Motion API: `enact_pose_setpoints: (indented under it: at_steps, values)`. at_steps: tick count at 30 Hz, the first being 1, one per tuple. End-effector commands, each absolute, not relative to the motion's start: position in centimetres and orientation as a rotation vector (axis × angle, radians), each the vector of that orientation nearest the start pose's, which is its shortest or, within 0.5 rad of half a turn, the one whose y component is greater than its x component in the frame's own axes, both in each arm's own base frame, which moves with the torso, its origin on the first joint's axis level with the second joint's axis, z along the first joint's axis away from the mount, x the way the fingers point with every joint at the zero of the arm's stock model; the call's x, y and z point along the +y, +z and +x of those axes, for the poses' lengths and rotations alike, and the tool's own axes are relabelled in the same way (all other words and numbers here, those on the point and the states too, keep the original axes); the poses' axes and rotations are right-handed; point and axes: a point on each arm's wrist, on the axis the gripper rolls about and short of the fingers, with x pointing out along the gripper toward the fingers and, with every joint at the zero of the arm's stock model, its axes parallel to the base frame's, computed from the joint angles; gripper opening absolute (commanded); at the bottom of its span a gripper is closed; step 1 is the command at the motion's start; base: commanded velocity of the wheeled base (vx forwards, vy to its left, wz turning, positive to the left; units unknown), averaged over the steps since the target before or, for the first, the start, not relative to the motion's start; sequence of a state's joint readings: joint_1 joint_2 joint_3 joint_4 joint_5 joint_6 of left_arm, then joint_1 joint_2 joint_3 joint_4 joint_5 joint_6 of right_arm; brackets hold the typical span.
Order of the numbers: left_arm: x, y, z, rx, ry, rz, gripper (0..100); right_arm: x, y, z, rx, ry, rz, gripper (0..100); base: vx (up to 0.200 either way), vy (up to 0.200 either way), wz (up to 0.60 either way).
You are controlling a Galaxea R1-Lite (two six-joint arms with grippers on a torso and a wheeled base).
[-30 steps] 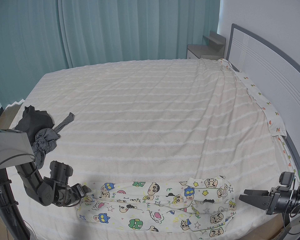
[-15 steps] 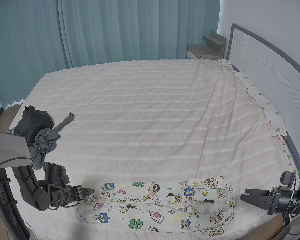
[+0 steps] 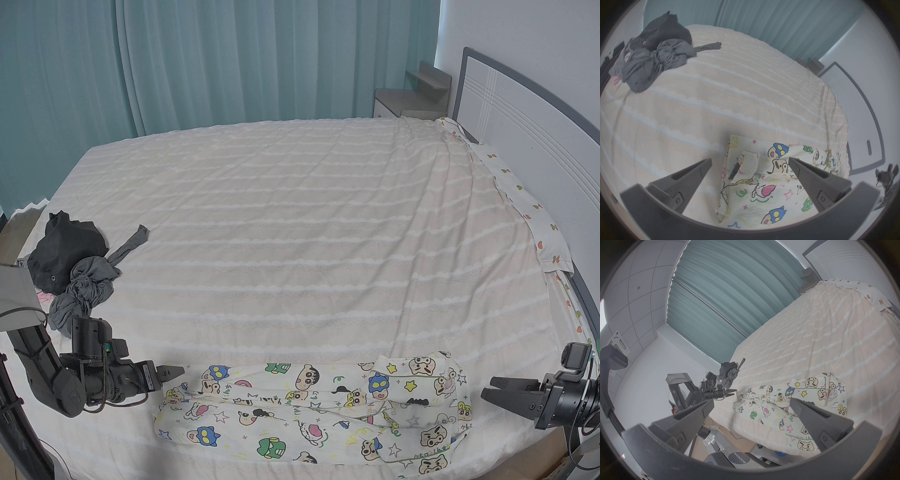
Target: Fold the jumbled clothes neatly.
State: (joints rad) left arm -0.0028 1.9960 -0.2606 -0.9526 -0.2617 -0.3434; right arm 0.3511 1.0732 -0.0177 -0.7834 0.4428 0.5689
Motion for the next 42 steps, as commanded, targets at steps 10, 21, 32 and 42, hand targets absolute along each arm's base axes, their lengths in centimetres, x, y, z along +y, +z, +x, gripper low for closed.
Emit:
enact_pose_setpoints:
  at_steps: [10, 21, 32, 42]
  values:
    - [-0.8, -1.8, 23.7, 0.955, -0.181, -0.251, 100, 4.5, 11.9, 9.4, 0.509, 0.684, 0.548, 100, 0.0, 0.0, 0.0]
    - [-2.5, -3.3, 24.4, 0.997, -0.194, -0.194, 100, 4.5, 11.9, 9.4, 0.509, 0.684, 0.548, 100, 0.0, 0.0, 0.0]
    - [-3.0, -3.8, 25.3, 0.991, -0.19, -0.185, 0, 4.5, 11.8, 9.4, 0.511, 0.684, 0.548, 100, 0.0, 0.0, 0.0]
    - [-2.9, -4.5, 25.2, 1.014, -0.165, -0.178, 0, 4.5, 11.8, 9.4, 0.51, 0.684, 0.547, 100, 0.0, 0.0, 0.0]
